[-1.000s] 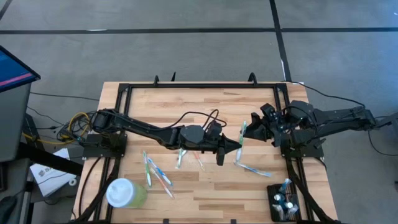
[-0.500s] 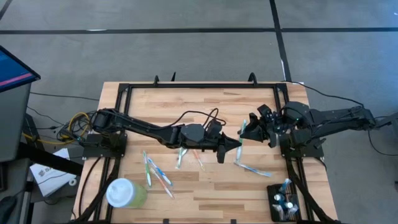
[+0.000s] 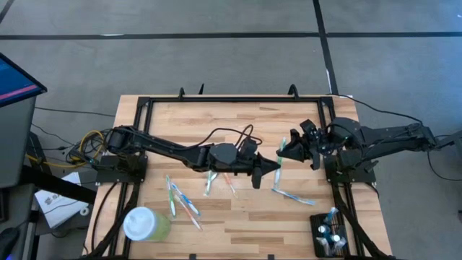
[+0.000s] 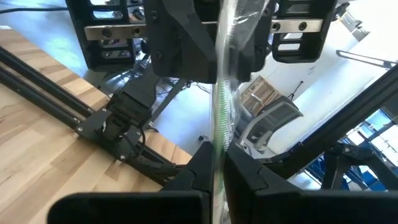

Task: Pick & Place toothbrushing station
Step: Put the top left green toothbrush into the black organizer

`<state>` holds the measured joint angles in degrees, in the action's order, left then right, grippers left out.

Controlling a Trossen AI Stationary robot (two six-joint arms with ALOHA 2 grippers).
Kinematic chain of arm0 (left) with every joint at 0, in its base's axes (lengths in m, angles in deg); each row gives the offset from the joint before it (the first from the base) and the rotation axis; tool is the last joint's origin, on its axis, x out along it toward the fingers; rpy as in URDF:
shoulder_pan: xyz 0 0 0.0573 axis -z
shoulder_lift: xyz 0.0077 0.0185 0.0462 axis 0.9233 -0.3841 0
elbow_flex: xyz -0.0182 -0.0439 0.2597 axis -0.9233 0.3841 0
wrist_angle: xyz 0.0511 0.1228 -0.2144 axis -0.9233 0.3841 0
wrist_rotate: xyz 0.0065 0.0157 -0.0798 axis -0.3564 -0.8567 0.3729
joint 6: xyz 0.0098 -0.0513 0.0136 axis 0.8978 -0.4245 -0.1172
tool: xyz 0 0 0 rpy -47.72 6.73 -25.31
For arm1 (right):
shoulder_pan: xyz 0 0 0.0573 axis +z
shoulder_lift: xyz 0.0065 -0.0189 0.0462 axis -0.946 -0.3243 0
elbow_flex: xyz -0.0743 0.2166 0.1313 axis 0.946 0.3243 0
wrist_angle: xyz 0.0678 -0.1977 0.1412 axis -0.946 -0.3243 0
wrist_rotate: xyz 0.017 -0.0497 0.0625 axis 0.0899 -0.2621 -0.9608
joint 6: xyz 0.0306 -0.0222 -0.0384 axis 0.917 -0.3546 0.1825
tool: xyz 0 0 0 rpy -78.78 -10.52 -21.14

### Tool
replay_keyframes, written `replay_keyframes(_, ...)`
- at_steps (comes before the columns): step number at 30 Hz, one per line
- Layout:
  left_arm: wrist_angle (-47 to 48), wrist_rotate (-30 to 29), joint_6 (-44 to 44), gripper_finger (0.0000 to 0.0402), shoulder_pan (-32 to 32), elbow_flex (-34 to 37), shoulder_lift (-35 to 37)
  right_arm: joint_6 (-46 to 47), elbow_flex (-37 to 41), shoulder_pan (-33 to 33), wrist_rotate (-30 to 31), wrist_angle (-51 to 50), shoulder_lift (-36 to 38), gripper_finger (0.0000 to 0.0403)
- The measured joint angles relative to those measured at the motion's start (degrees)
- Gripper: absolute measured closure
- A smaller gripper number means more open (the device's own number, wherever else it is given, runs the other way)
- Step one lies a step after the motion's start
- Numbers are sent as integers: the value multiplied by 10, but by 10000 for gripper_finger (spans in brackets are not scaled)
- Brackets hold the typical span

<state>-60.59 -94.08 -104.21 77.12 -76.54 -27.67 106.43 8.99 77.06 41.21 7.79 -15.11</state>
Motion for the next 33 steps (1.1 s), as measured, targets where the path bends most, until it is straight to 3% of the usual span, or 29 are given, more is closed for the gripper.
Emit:
replay_keyframes(4,0,3,0,393,0,0,0,-11,0,0,-11,0,-1,391)
replay_keyframes(11,0,13,0,353,0,0,0,-15,0,0,-14,1,-1,387)
replay_keyframes(25,26,42,-11,192,0,2,30,-42,-1,4,-22,-1,32,393)
replay_keyframes(33,27,43,-5,177,0,1,40,-60,-1,8,-45,-77,71,397)
